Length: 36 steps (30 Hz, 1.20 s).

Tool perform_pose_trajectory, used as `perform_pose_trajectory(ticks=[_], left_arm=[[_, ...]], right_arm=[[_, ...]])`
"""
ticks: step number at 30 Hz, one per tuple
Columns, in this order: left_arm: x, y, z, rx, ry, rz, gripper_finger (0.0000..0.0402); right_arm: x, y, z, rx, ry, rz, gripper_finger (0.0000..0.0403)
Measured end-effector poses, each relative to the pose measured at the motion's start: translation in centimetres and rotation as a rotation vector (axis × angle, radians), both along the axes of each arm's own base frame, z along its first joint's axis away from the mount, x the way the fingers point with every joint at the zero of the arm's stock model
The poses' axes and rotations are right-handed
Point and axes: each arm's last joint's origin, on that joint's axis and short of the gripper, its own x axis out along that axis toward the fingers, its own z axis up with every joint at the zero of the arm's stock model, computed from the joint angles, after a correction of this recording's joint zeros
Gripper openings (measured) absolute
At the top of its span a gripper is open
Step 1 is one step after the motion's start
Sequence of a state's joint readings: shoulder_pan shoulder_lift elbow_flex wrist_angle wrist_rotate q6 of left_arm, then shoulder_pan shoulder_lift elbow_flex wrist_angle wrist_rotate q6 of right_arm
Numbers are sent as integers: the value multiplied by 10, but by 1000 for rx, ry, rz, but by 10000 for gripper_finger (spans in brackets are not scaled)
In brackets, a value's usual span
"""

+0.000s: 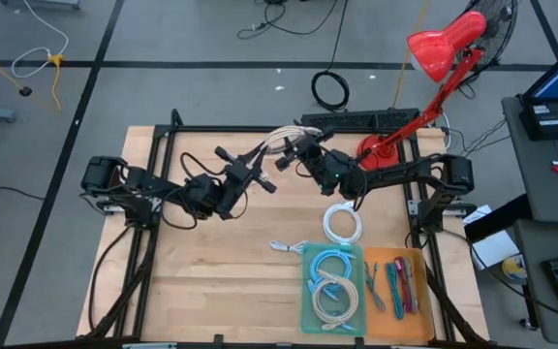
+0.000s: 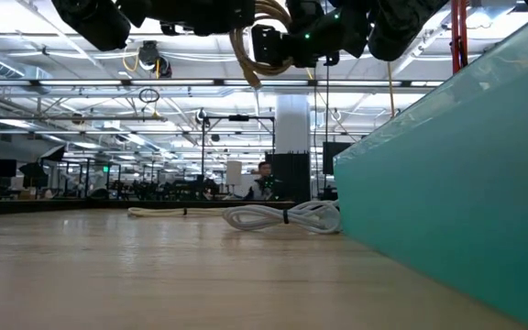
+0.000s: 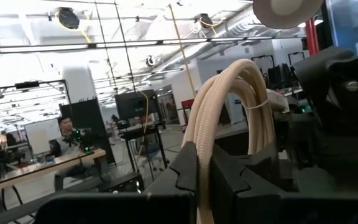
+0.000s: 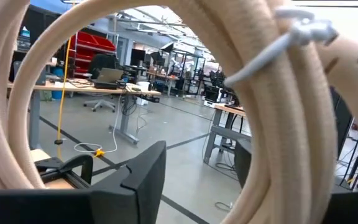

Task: Pick & Place USB Port
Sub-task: Put the brown charger cable into the blue bin

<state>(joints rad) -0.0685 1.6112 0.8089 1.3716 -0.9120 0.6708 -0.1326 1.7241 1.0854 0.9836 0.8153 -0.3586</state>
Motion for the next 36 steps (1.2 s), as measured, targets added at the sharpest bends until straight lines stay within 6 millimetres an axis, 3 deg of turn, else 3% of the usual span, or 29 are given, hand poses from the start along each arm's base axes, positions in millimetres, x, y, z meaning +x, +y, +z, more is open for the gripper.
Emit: perform_pose_trajectory(ticks=[7, 36], left_arm=[[-1, 3, -1, -4, 26, 51, 10], [-6, 6, 3, 30, 78, 159, 10]], right_arm=[[0, 0, 0, -1, 1, 1, 187], [-1, 1, 0, 14, -5, -36, 121]])
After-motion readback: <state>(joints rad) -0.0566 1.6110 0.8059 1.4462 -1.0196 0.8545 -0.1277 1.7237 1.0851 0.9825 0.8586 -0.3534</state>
